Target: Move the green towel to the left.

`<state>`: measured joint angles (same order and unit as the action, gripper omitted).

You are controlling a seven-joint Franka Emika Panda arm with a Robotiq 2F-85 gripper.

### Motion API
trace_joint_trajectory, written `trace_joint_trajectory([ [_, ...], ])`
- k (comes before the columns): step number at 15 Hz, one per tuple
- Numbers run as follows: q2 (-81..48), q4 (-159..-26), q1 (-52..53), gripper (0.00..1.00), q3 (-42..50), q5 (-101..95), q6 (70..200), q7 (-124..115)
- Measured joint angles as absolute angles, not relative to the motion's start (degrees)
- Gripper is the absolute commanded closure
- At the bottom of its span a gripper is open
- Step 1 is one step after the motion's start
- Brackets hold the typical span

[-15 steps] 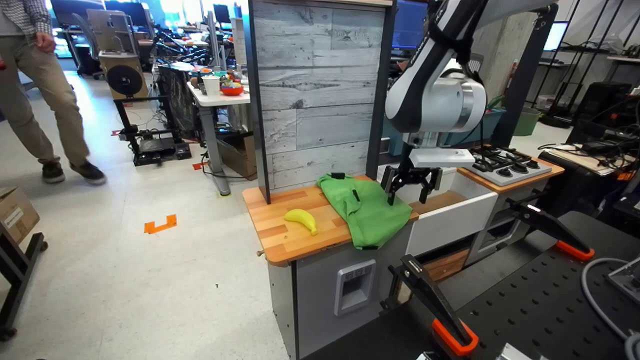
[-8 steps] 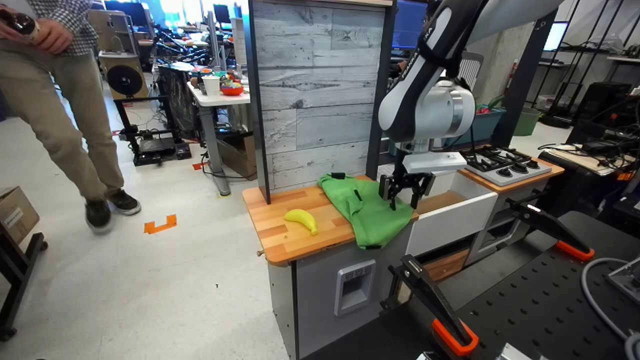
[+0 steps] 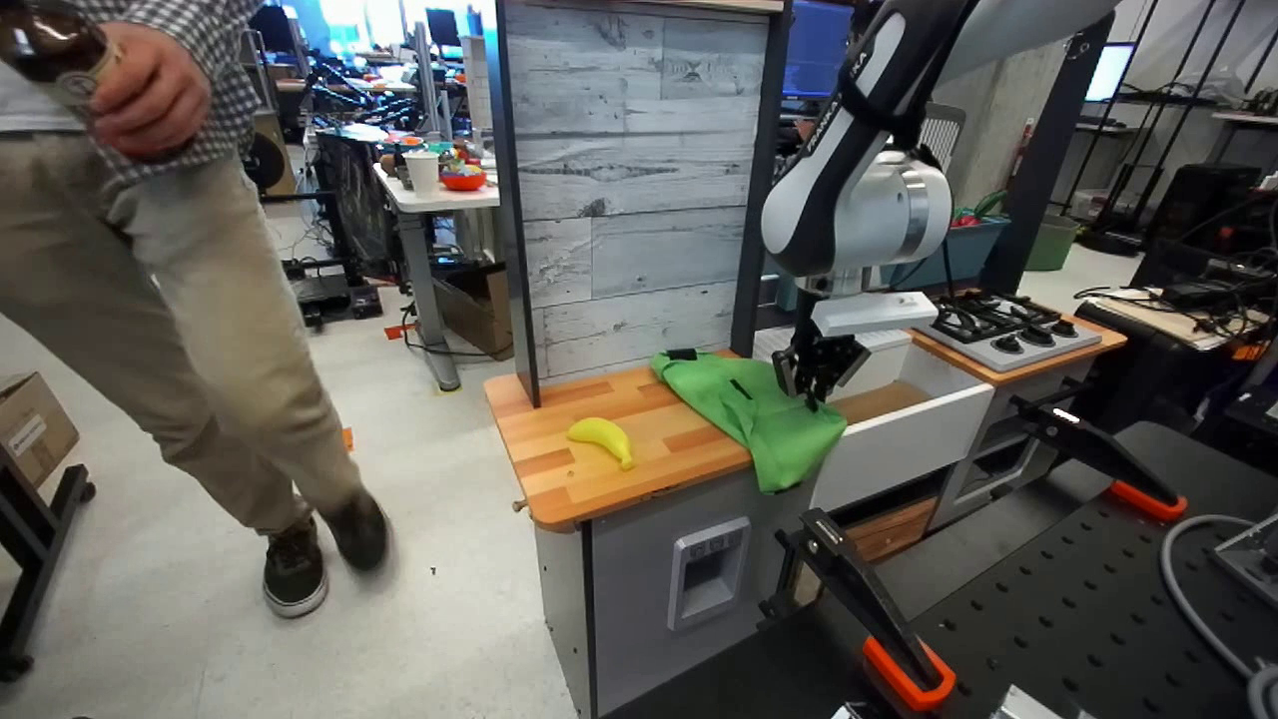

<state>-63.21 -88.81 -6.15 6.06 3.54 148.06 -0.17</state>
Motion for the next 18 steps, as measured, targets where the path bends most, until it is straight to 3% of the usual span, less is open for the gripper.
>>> trace_joint_trajectory([
  [8, -60.72, -89.28, -6.33, 0.98, 5.0, 3.54, 148.63, 1.21],
  [18, -47.56, -96.75, -3.42, 0.98, 2.12, 3.52, 149.92, 3.21],
])
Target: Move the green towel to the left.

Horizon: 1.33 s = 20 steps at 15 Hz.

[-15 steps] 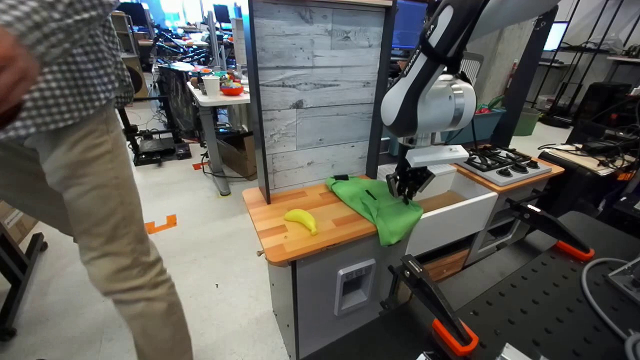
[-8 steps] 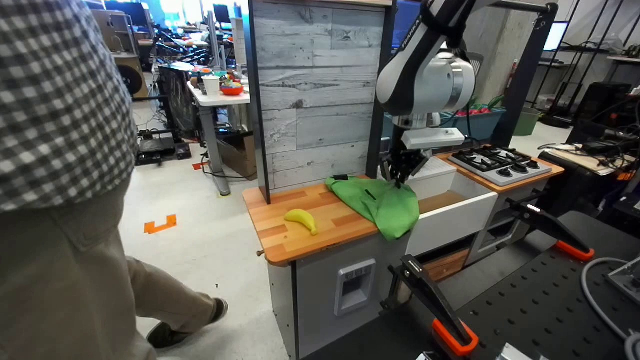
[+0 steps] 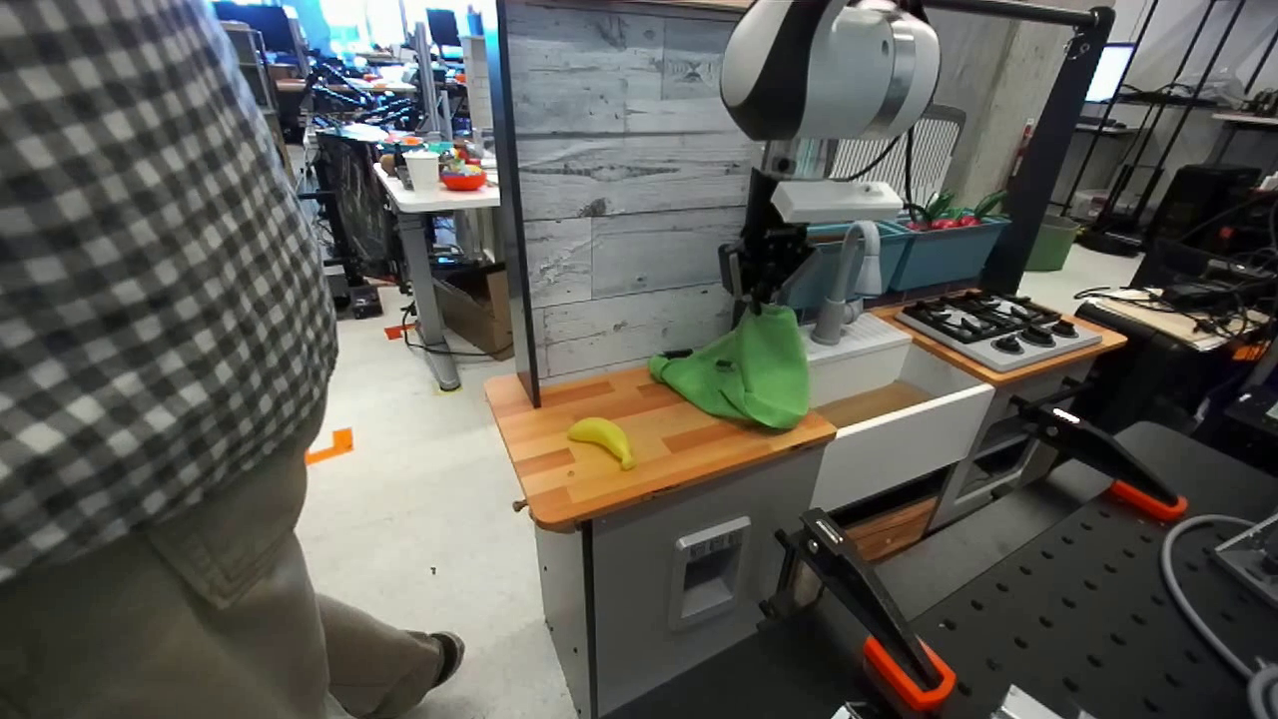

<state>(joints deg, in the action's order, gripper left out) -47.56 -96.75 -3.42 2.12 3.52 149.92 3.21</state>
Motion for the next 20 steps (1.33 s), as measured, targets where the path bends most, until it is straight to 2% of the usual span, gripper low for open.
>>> trace_joint_trajectory([
  [8, -47.2, -95.12, 2.79, 0.98, 0.68, 3.51, 149.83, 1.04],
  [20, -59.69, -80.66, 4.75, 0.98, 1.58, 3.51, 148.48, -2.86],
])
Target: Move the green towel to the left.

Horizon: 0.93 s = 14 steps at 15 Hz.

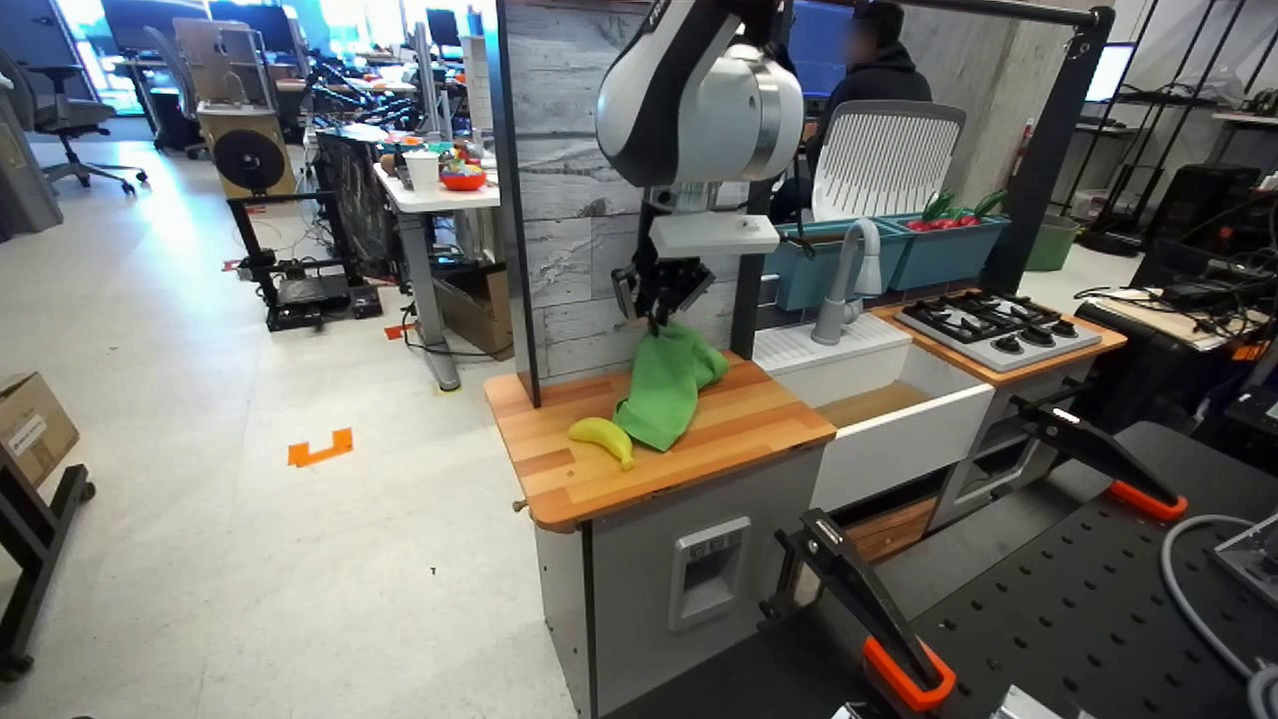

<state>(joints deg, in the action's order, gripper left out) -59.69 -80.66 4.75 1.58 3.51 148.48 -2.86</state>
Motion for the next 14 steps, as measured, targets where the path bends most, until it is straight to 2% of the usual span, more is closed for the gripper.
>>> trace_joint_trajectory([
  [9, -71.76, -68.83, 7.25, 0.98, 3.32, 3.49, 148.48, -9.37],
  [10, -72.88, -67.64, 7.76, 0.68, 3.67, 3.49, 148.48, -10.08],
  [11, -73.89, -66.51, 8.21, 0.66, 4.0, 3.48, 148.46, -10.74],
  [14, -75.81, -64.07, 8.93, 0.45, 4.44, 3.47, 147.94, -11.84],
])
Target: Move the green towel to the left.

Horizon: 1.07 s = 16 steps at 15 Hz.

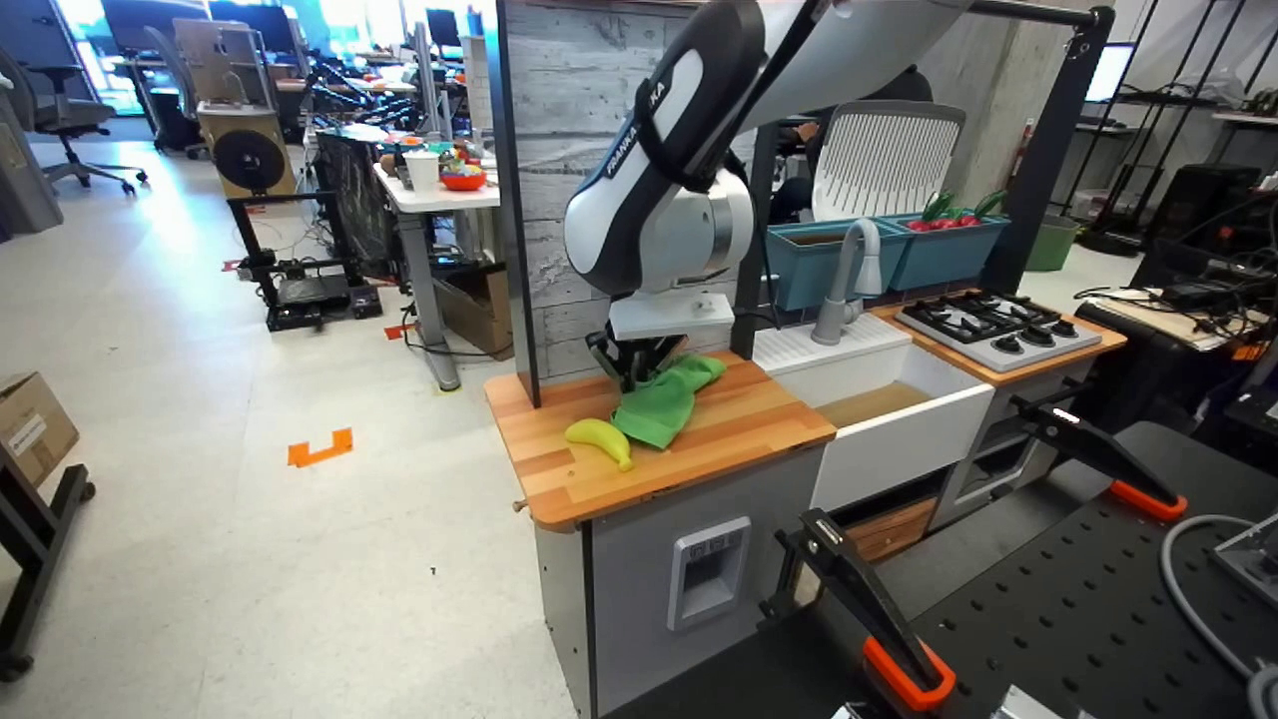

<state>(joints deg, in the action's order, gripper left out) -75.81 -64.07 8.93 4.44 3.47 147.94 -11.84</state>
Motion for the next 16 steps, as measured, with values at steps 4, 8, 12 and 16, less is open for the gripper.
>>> trace_joint_trajectory([
  [4, -76.48, -62.41, 9.08, 0.16, 4.44, 3.47, 147.28, -11.89],
  [8, -76.05, -62.02, 9.08, 0.0, 4.43, 3.49, 147.46, -11.86],
  [12, -72.66, -64.79, 9.04, 0.0, 4.43, 3.5, 148.66, -11.3],
  [16, -65.47, -73.66, 8.61, 0.0, 4.26, 3.54, 152.82, -8.32],
])
